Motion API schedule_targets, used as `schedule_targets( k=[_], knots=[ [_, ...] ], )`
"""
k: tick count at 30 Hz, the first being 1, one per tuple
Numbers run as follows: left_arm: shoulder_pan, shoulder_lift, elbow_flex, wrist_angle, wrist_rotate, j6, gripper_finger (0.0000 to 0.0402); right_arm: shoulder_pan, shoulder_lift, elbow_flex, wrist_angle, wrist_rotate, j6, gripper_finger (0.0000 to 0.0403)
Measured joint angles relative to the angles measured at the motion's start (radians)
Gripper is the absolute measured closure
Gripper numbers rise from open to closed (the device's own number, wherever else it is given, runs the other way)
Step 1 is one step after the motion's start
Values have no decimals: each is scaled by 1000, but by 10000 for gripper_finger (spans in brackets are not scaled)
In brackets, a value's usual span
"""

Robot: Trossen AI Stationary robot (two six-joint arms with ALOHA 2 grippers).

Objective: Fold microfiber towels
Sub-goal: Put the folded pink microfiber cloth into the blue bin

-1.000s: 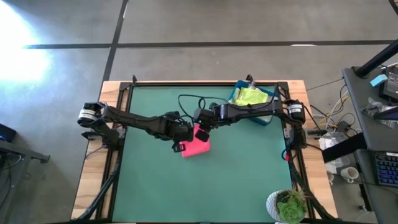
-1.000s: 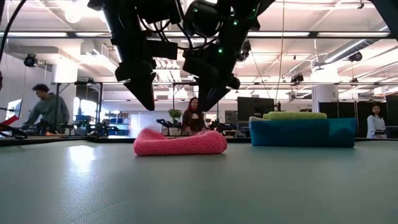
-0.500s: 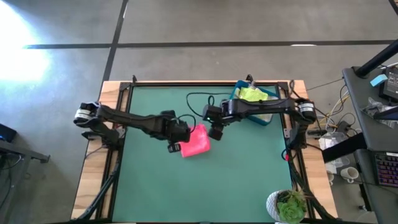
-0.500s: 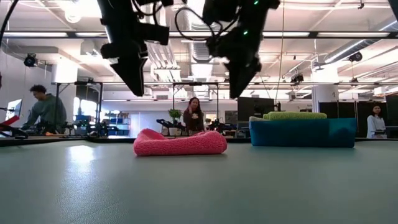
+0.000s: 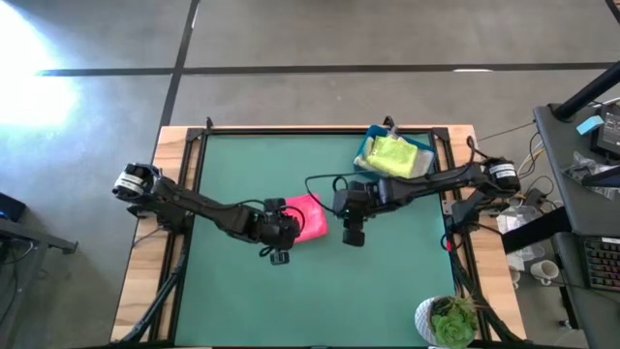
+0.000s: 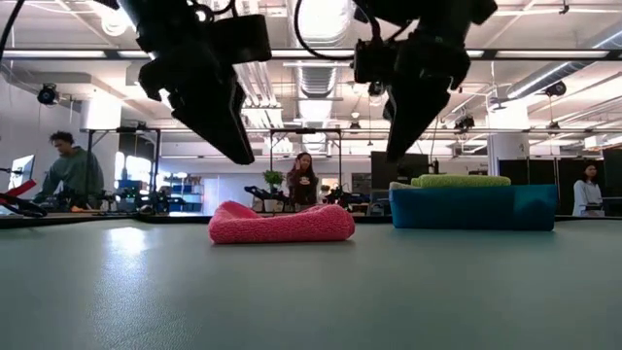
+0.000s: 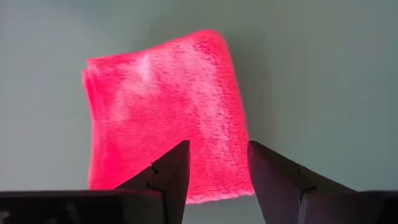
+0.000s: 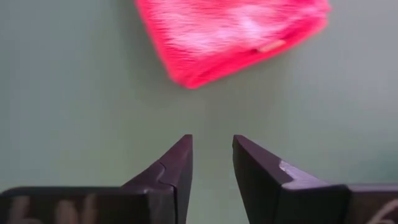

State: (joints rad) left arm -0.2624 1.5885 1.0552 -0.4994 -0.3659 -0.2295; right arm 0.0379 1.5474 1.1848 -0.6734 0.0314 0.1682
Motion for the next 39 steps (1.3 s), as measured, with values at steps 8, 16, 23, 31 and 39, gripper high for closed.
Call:
schedule_targets(
  k=[8, 16, 23, 31, 39],
  knots=[
    [0, 39, -76, 119, 62, 8, 256, 17, 52, -93, 229, -67, -170, 274],
    [-3, 108, -71, 164, 88, 1, 256, 26, 123, -45, 298, -65, -304, 232],
    [-4, 128, -104, 178, 96, 0, 256, 29, 215, 21, 328, -65, -428, 213],
    [-4, 139, -112, 177, 95, -1, 256, 27, 311, 74, 324, -54, -431, 211],
    [-4, 121, -110, 170, 95, -1, 256, 27, 380, 104, 316, 31, -443, 213]
  ],
)
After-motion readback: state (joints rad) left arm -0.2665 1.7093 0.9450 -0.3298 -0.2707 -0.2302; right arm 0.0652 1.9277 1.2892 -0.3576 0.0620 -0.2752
